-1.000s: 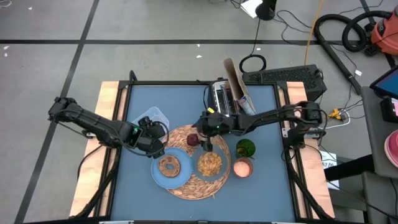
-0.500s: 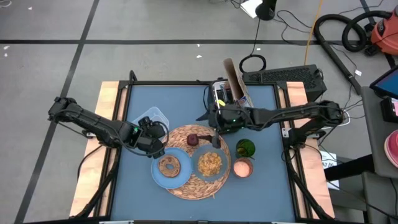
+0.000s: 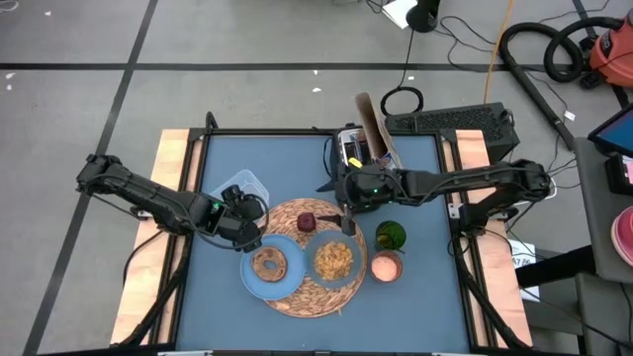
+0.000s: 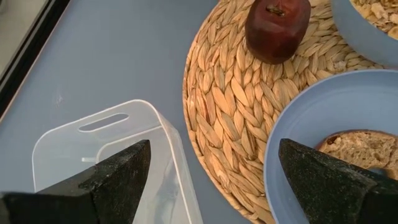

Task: Arrange a breakfast setting
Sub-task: Put the gold spoon on the right side of the blue bowl

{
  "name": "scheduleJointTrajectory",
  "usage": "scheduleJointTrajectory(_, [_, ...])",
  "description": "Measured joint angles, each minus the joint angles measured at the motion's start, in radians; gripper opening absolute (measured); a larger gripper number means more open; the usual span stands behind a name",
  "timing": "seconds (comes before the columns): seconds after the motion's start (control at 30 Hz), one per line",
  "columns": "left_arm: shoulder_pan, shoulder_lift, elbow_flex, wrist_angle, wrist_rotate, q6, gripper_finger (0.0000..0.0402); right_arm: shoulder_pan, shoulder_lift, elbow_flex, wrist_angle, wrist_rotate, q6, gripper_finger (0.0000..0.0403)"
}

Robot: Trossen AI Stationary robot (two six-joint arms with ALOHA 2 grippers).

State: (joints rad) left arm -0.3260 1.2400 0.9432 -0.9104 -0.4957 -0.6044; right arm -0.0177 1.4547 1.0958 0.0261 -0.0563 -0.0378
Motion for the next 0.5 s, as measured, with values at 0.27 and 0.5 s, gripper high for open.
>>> scheduleJointTrajectory(0.27, [0.000, 0.000, 0.000, 0.002, 0.000, -0.001, 0.0358, 0.014, -0.137, 0.000, -0.254, 0.000, 0.059, 0.0359])
scheduleJointTrajectory(0.5, [0.000, 0.000, 0.000, 0.023, 0.000, -0.002, 0.0358, 0.036, -0.305, 0.000, -0.464, -0.001, 0.179, 0.0359])
